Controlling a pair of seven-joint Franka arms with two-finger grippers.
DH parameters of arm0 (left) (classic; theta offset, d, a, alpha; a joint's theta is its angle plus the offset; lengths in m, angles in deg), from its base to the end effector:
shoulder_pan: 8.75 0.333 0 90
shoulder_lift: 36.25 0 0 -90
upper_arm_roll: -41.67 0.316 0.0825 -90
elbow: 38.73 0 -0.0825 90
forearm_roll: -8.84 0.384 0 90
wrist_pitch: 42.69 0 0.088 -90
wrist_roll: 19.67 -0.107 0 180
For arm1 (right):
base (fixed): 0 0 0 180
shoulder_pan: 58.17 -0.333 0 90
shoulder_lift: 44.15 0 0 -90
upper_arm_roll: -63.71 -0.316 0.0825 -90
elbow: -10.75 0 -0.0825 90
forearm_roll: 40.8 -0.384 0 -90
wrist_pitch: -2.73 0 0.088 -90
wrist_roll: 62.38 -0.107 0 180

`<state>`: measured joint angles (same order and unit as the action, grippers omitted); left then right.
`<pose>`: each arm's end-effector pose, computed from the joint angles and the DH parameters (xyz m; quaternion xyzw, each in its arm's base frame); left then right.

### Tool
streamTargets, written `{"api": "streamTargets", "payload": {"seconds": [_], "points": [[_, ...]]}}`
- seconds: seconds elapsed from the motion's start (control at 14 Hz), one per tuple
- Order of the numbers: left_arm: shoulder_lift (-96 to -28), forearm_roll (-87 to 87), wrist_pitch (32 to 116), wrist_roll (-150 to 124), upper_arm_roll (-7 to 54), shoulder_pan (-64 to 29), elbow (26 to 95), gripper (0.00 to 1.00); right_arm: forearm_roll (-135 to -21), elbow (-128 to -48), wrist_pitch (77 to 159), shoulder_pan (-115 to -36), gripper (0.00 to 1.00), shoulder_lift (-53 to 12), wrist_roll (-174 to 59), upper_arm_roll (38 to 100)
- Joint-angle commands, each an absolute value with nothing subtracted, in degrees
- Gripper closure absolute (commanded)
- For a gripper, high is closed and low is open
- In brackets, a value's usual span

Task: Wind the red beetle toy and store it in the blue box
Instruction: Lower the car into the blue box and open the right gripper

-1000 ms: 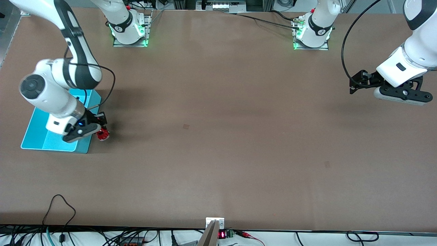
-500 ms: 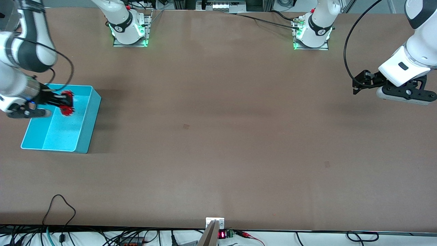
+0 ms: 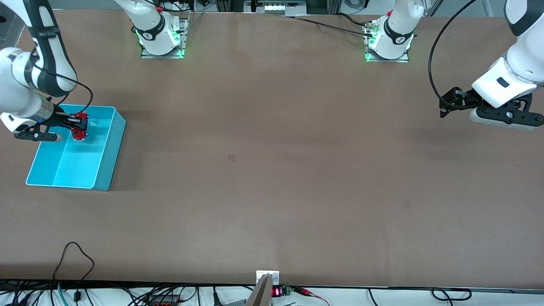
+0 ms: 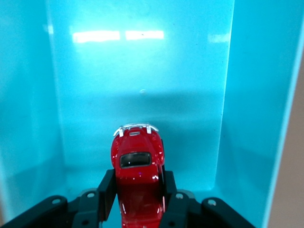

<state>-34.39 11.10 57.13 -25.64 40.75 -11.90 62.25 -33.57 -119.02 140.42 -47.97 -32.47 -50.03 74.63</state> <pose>0.5526 -0.0359 0.5663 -0.9957 0.0907 -0.0058 0.0198 0.4936 -0.1922 0.2663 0.9973 -0.0271 -0.0477 0.0485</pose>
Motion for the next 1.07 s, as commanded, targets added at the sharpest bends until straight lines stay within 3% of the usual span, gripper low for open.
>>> {"api": "streamTargets", "payload": {"seconds": [0.0, 0.07, 0.14, 0.21, 0.36, 0.43, 0.5, 0.86, 1.0], "points": [[-34.7, 12.1, 56.0, -25.0, 40.6, -11.8, 61.0, 0.00, -32.7, -118.8, 143.3, -46.6, 1.00, -29.7, -50.2, 75.0], [-34.7, 12.1, 55.9, -25.0, 40.6, -11.7, 61.0, 0.00, -32.7, -118.8, 143.9, -46.3, 0.99, -28.9, -50.3, 75.0], [-34.7, 12.1, 55.9, -25.0, 40.6, -11.7, 61.0, 0.00, -32.8, -118.8, 144.4, -46.2, 0.88, -27.6, -50.3, 75.0], [-34.7, 12.1, 55.9, -25.0, 40.6, -11.7, 61.0, 0.00, -32.8, -118.8, 144.7, -46.1, 0.73, -27.2, -50.3, 75.0], [-34.7, 12.1, 55.9, -25.0, 40.6, -11.7, 61.0, 0.00, -32.9, -118.7, 144.8, -46.0, 0.28, -26.6, -50.3, 75.0], [-34.7, 12.1, 55.9, -25.0, 40.6, -11.7, 61.0, 0.00, -32.8, -118.7, 144.8, -46.0, 0.19, -26.5, -50.3, 75.0], [-34.7, 12.1, 55.9, -25.0, 40.6, -11.7, 61.0, 0.00, -32.8, -118.7, 144.8, -46.0, 0.00, -26.5, -50.3, 75.0], [-34.8, 12.1, 55.9, -25.0, 40.7, -11.5, 61.0, 0.00, -32.8, -117.2, 143.0, -46.4, 0.00, -30.4, -50.6, 74.9], [-34.8, 12.1, 55.9, -25.0, 40.7, -11.5, 61.0, 0.00, -33.0, -113.1, 134.7, -46.7, 0.00, -33.7, -50.7, 73.7]]}}
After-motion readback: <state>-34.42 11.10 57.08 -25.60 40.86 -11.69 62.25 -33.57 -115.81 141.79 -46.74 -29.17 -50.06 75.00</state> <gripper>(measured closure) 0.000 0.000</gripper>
